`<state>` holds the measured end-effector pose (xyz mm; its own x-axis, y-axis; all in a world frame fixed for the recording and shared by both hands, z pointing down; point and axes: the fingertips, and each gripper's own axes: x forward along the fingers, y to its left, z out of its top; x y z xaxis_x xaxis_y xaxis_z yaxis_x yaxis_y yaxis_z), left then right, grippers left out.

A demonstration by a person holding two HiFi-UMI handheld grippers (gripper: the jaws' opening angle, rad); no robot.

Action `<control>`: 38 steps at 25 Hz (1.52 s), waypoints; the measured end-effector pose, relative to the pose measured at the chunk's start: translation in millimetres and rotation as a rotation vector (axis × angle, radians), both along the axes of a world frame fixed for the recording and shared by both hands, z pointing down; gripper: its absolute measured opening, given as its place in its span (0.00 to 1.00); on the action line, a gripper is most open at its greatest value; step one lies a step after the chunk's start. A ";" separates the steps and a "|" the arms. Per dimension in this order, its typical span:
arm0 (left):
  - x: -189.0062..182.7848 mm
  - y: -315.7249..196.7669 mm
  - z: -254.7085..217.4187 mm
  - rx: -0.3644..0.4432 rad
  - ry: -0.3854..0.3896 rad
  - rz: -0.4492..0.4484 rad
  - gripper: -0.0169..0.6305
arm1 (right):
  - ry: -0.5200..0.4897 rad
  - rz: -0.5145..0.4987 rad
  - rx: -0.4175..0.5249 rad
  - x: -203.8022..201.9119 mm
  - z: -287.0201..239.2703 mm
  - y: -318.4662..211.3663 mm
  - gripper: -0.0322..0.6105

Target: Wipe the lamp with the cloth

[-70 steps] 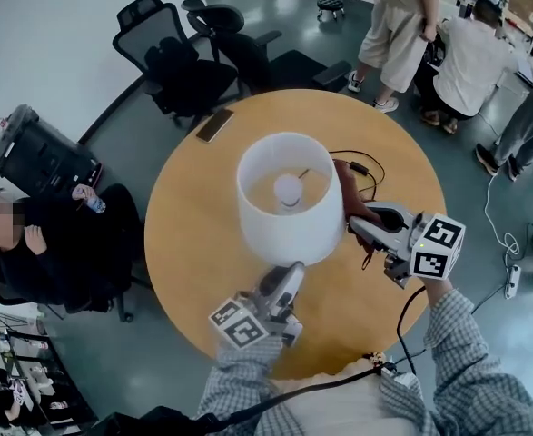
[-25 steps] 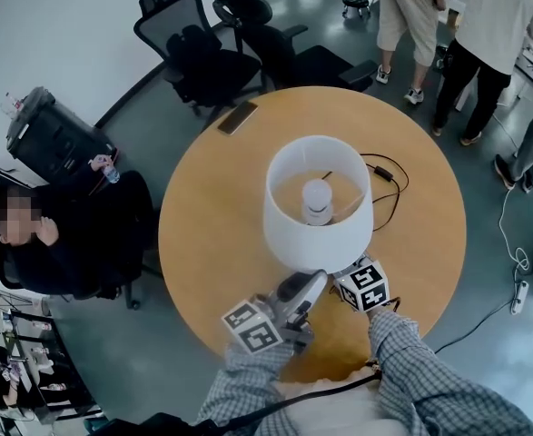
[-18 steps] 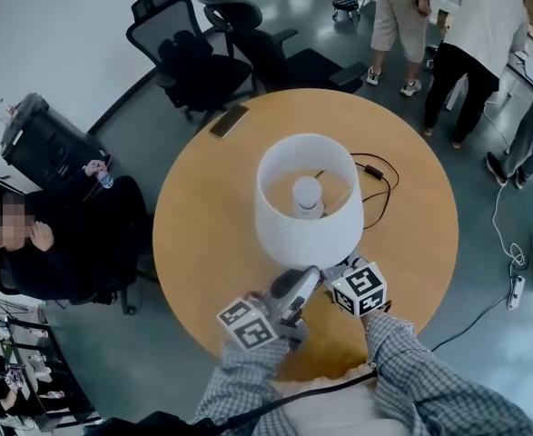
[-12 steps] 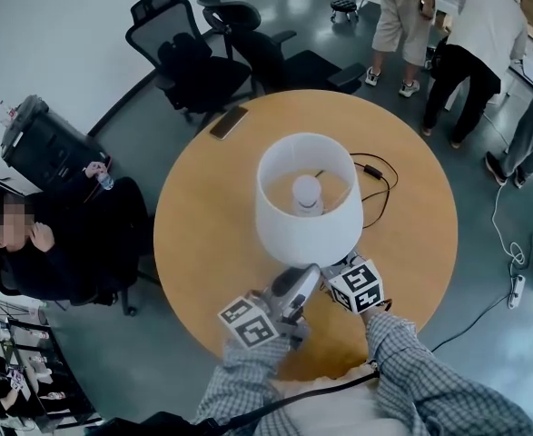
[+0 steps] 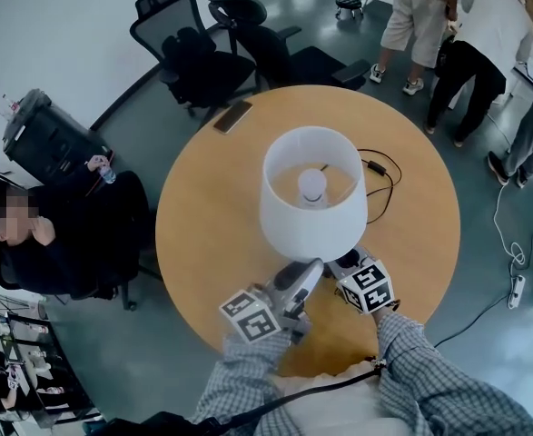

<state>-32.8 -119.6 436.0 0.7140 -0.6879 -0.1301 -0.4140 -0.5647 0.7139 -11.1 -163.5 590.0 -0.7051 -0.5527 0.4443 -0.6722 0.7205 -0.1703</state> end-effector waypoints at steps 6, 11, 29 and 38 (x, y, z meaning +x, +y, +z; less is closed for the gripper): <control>-1.2 4.0 -0.3 0.010 0.003 0.003 0.21 | -0.018 0.114 0.035 74.8 -39.9 25.7 0.15; -2.0 3.9 -0.5 0.015 -0.003 0.005 0.21 | 0.102 0.181 0.036 123.7 -48.8 46.4 0.15; -21.4 28.5 25.4 -0.010 -0.059 -0.034 0.26 | 0.134 -0.099 -0.283 3.9 50.2 107.3 0.52; -56.3 67.0 72.9 -0.112 -0.247 -0.135 0.06 | -0.068 0.031 -0.222 37.2 -9.3 105.4 0.48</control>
<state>-89.1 -52.6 508.9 0.6160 -0.7788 0.1186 -0.6487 -0.4161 0.6373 26.1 -58.1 580.7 -0.7216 -0.4688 0.5095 -0.6751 0.6395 -0.3678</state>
